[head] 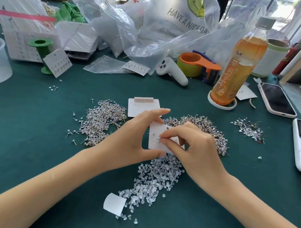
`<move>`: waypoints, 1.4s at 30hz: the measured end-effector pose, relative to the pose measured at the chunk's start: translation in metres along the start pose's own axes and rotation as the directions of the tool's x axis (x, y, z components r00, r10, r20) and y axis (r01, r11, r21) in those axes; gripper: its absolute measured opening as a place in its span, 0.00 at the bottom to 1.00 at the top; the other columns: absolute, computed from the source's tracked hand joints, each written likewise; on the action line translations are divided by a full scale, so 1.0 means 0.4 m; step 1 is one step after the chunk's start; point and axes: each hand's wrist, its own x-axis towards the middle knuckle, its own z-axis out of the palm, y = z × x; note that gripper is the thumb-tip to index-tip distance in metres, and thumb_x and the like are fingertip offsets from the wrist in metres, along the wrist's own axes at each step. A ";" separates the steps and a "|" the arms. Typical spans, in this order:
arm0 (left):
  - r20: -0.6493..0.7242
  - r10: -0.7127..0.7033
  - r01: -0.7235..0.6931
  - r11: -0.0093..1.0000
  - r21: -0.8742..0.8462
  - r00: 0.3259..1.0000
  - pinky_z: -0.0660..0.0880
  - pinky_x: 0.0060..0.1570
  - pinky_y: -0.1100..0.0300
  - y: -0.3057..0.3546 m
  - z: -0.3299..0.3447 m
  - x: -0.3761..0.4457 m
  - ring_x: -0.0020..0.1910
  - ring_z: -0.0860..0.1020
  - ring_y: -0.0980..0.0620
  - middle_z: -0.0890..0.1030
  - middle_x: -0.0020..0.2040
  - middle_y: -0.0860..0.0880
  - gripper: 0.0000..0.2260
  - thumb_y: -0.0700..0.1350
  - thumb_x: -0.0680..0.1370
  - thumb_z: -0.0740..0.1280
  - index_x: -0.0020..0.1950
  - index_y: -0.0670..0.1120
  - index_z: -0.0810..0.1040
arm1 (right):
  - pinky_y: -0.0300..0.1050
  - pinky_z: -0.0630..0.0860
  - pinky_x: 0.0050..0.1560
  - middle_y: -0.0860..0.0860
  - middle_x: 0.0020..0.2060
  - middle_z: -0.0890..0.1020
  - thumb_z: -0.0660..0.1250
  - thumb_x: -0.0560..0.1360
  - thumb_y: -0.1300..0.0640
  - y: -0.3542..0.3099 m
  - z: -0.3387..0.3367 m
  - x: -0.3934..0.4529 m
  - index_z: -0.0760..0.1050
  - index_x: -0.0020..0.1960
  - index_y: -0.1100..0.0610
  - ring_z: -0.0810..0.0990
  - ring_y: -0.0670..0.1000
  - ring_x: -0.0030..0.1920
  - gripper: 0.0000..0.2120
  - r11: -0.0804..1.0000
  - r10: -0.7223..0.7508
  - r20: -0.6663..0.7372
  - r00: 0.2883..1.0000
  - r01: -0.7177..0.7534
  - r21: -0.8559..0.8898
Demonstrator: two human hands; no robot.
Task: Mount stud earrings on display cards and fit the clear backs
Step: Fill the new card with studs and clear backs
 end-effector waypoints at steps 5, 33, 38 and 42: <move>-0.006 -0.004 0.004 1.000 -0.030 1.000 0.68 0.62 0.65 0.012 0.003 -0.001 0.60 0.73 0.61 0.74 0.59 0.55 0.37 0.51 0.68 0.76 0.72 0.55 0.61 | 0.24 0.66 0.40 0.31 0.35 0.68 0.74 0.68 0.65 -0.003 -0.004 0.002 0.82 0.42 0.59 0.69 0.33 0.35 0.04 0.997 -0.082 -0.018 0.996 0.082 -0.006; -0.025 -0.153 0.142 0.956 -0.259 0.988 0.68 0.63 0.68 0.019 0.011 -0.002 0.59 0.76 0.60 0.77 0.56 0.56 0.36 0.58 0.65 0.74 0.69 0.59 0.64 | 0.42 0.67 0.59 0.38 0.50 0.79 0.69 0.72 0.50 0.048 -0.132 0.044 0.81 0.45 0.46 0.72 0.39 0.56 0.03 0.983 0.182 -0.103 0.978 -0.181 0.021; -0.046 -0.205 0.180 0.929 -0.324 0.978 0.69 0.65 0.63 0.016 0.004 0.002 0.58 0.76 0.59 0.77 0.56 0.53 0.37 0.55 0.63 0.75 0.69 0.57 0.65 | 0.38 0.60 0.60 0.48 0.54 0.79 0.75 0.69 0.56 0.106 -0.146 -0.009 0.82 0.40 0.50 0.71 0.48 0.60 0.03 0.953 0.257 0.089 0.962 -0.237 -0.191; -0.061 -0.198 0.172 0.941 -0.292 0.978 0.69 0.65 0.63 0.017 -0.003 0.004 0.58 0.76 0.59 0.77 0.56 0.52 0.37 0.55 0.63 0.75 0.70 0.54 0.65 | 0.47 0.62 0.64 0.51 0.58 0.79 0.77 0.68 0.57 0.120 -0.116 -0.022 0.83 0.41 0.53 0.71 0.54 0.63 0.03 0.940 0.214 0.164 0.963 -0.157 -0.304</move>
